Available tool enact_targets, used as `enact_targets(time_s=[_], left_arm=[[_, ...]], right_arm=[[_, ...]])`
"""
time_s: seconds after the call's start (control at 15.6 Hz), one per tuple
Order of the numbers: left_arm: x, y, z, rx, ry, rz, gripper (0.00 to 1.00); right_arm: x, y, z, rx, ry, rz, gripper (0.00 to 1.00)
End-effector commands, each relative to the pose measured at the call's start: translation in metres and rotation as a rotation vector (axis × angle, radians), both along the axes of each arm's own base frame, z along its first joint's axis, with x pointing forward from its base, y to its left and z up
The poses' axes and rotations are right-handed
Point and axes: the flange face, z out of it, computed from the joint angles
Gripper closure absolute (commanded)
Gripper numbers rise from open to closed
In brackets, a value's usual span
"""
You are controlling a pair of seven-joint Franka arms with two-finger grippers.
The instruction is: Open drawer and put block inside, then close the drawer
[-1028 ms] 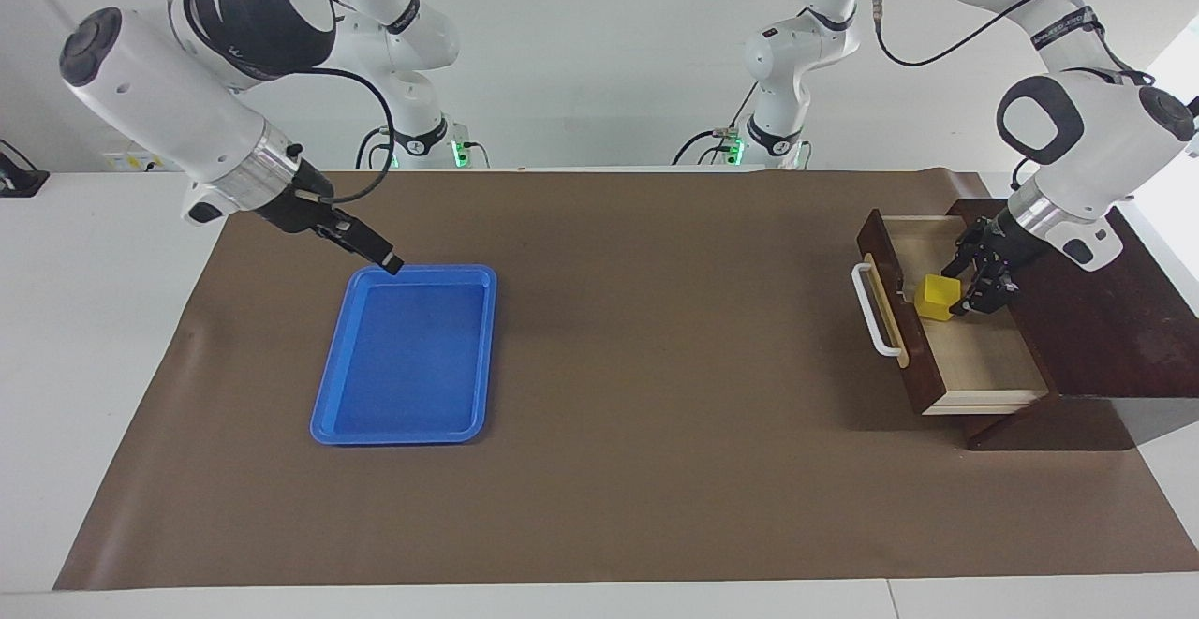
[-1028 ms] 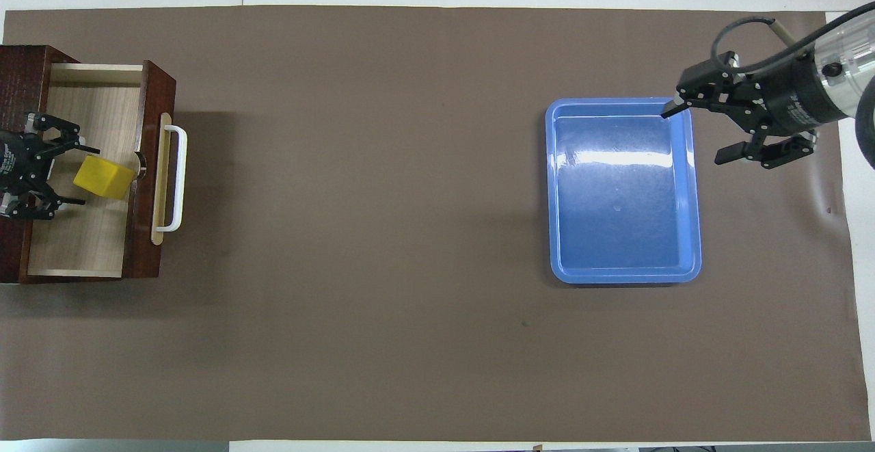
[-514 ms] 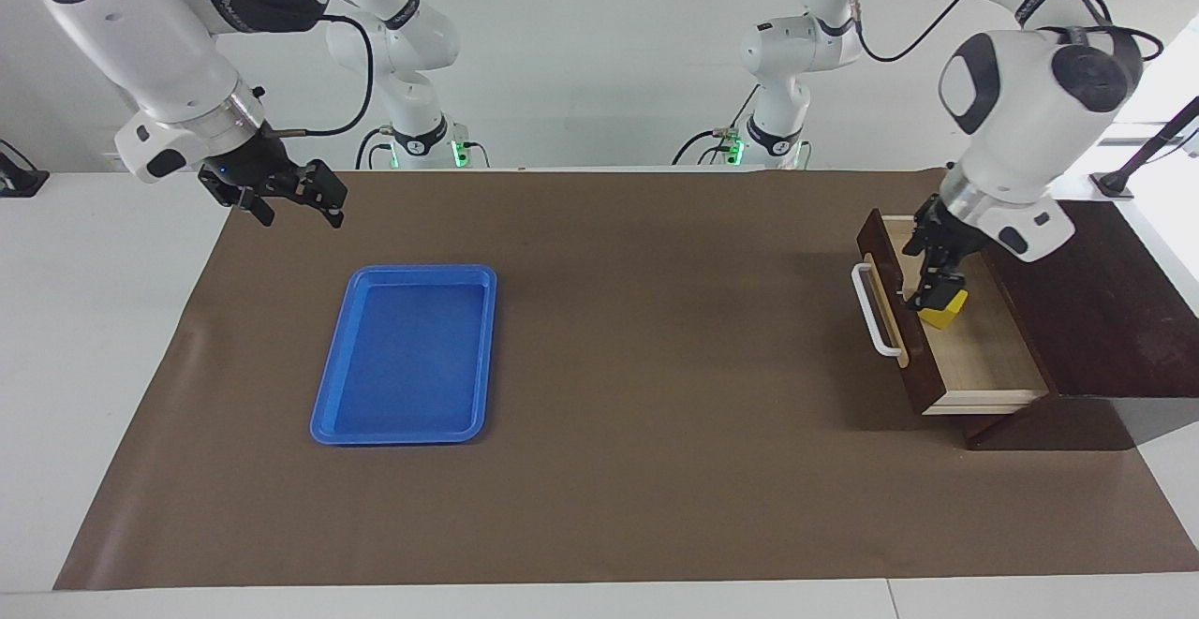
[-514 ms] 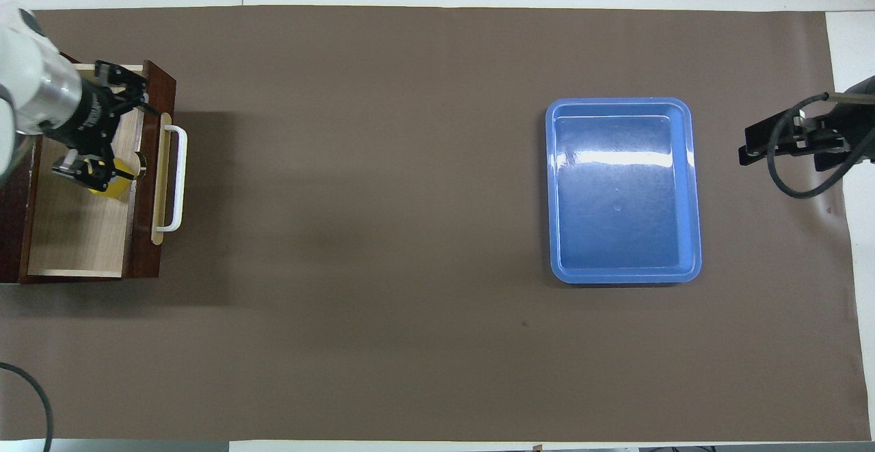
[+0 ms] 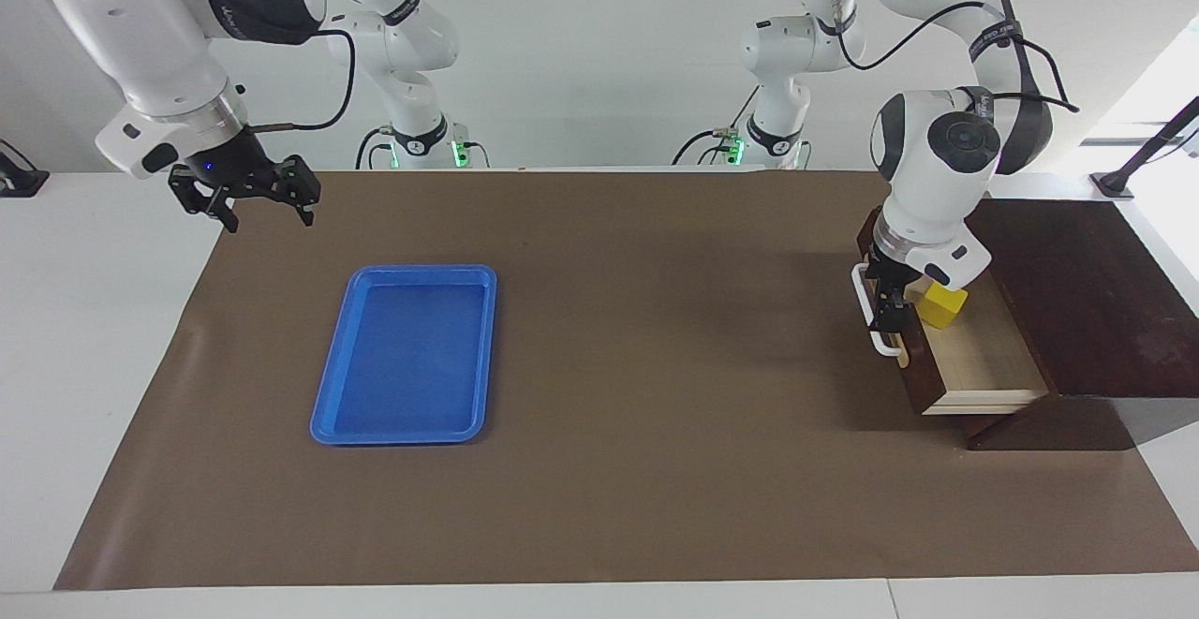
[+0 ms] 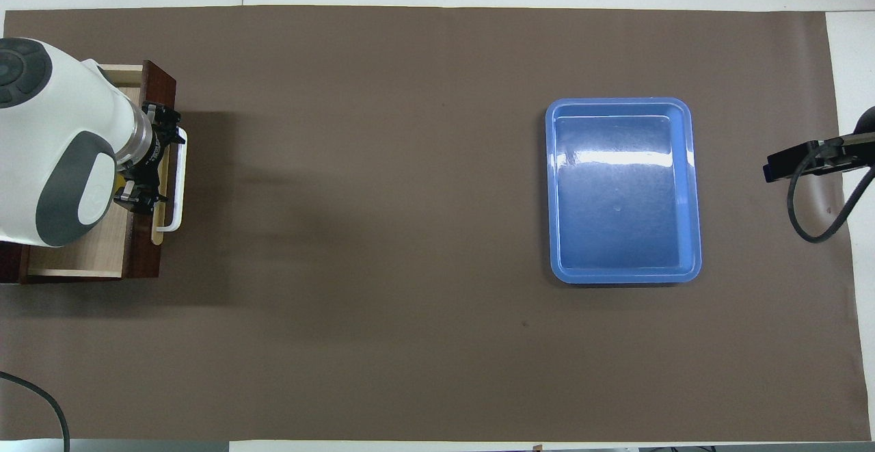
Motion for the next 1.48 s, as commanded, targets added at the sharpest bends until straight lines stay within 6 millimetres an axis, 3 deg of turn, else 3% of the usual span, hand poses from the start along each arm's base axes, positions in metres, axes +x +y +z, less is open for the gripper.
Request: enact_targets(time_s=[0.0, 0.26, 0.39, 0.58, 0.71, 0.77, 0.96, 1.03, 1.16, 1.29, 1.41], left_arm=[[-0.001, 0.037, 0.005, 0.023, -0.062, 0.068, 0.0], [0.006, 0.109, 0.007, 0.019, -0.103, 0.108, 0.0], [0.006, 0.139, 0.008, 0.022, -0.114, 0.089, 0.0], [0.004, 0.16, 0.009, 0.024, -0.118, 0.096, 0.0], [0.002, 0.151, 0.008, 0.026, -0.079, 0.071, 0.0], [0.002, 0.137, 0.009, 0.027, -0.049, 0.023, 0.0], [0.002, 0.068, 0.037, 0.026, -0.024, -0.11, 0.0], [-0.001, 0.047, 0.058, 0.033, -0.019, -0.207, 0.0], [-0.012, 0.031, 0.081, 0.01, 0.064, -0.472, 0.0], [-0.026, 0.027, 0.118, -0.089, 0.109, -0.728, 0.0], [-0.037, 0.02, 0.136, -0.158, 0.16, -0.912, 0.0]], right_arm=[[-0.012, 0.001, -0.004, -0.004, 0.027, -0.025, 0.0], [-0.015, 0.006, 0.013, 0.038, 0.109, -0.084, 0.0], [-0.015, 0.005, 0.011, 0.037, 0.105, -0.086, 0.0], [-0.014, 0.005, 0.013, 0.027, 0.091, -0.084, 0.0], [-0.013, 0.006, 0.012, 0.025, 0.093, -0.083, 0.0], [-0.014, 0.009, 0.014, 0.025, 0.09, -0.077, 0.0], [-0.014, 0.007, 0.014, 0.025, 0.09, -0.081, 0.0], [-0.015, 0.008, 0.014, 0.024, 0.091, -0.08, 0.0], [-0.015, 0.009, 0.014, 0.025, 0.091, -0.078, 0.0], [-0.015, 0.008, 0.014, 0.024, 0.091, -0.077, 0.0], [-0.015, 0.008, 0.015, 0.024, 0.09, -0.077, 0.0]])
